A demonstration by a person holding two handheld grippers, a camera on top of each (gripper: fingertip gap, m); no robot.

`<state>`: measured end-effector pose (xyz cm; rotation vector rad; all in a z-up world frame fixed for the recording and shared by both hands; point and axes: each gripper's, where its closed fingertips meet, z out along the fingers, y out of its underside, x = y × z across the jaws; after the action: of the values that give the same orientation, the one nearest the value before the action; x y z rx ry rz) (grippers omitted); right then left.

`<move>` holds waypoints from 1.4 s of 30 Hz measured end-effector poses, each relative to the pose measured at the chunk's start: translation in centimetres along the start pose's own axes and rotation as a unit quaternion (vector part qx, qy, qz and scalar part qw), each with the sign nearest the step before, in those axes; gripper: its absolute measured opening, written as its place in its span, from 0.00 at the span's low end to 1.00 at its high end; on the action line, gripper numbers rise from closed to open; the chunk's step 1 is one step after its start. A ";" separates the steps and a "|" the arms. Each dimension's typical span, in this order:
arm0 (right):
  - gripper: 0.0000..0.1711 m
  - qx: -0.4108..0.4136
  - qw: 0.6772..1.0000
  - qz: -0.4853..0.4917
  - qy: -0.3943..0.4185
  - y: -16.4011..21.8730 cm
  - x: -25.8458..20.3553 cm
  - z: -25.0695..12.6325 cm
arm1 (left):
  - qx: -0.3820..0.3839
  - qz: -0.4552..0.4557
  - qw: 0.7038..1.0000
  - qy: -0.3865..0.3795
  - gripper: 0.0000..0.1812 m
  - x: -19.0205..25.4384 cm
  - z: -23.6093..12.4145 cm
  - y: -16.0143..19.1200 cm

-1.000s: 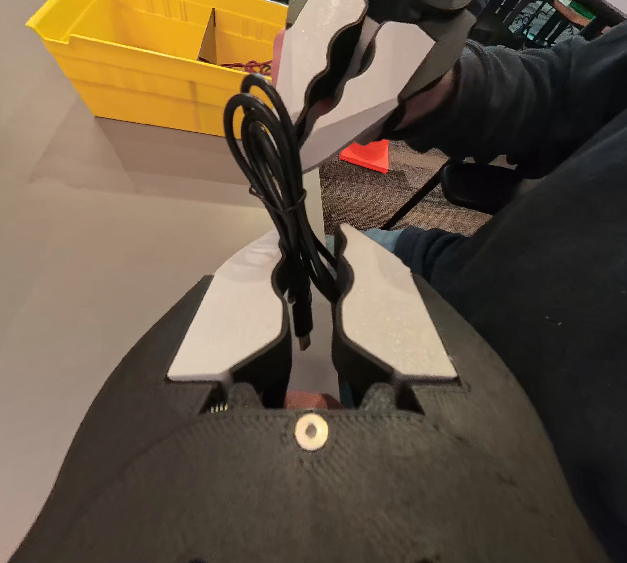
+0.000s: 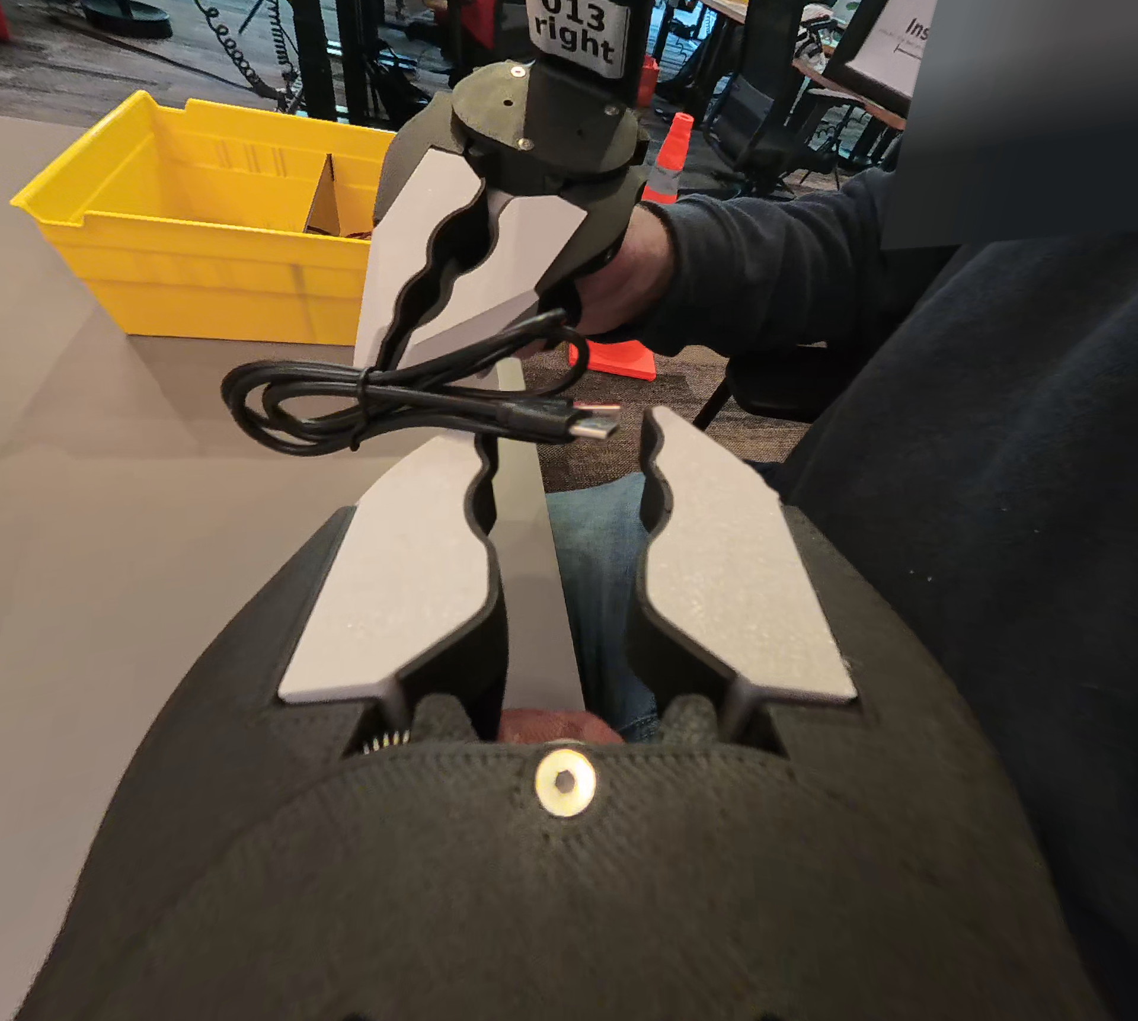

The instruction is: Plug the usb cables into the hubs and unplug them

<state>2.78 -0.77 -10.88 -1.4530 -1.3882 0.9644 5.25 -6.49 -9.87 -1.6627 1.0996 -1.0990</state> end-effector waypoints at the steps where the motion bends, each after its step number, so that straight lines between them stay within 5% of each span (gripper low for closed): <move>1: 0.00 0.000 1.000 0.001 0.000 0.0 0.0 0.0 | 0.003 -0.001 1.000 0.002 0.26 0.1 0.1 0.0; 14: 0.00 -0.011 0.999 0.030 0.005 1.2 0.2 0.7 | -0.040 0.031 0.998 -0.041 0.34 -0.1 0.1 0.7; 30: 0.00 -0.047 0.998 -0.027 -0.032 2.4 -2.4 2.1 | -0.031 0.065 0.992 -0.106 0.32 -2.0 0.2 0.0; 42: 0.00 -0.048 0.991 -0.090 -0.081 2.1 -4.4 1.6 | -0.099 0.084 0.985 -0.113 0.38 -3.1 0.4 2.7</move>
<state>1.63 -4.99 -13.56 -1.3157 -1.6741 0.9269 4.30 -4.16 -13.20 -1.7621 1.2038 -0.6925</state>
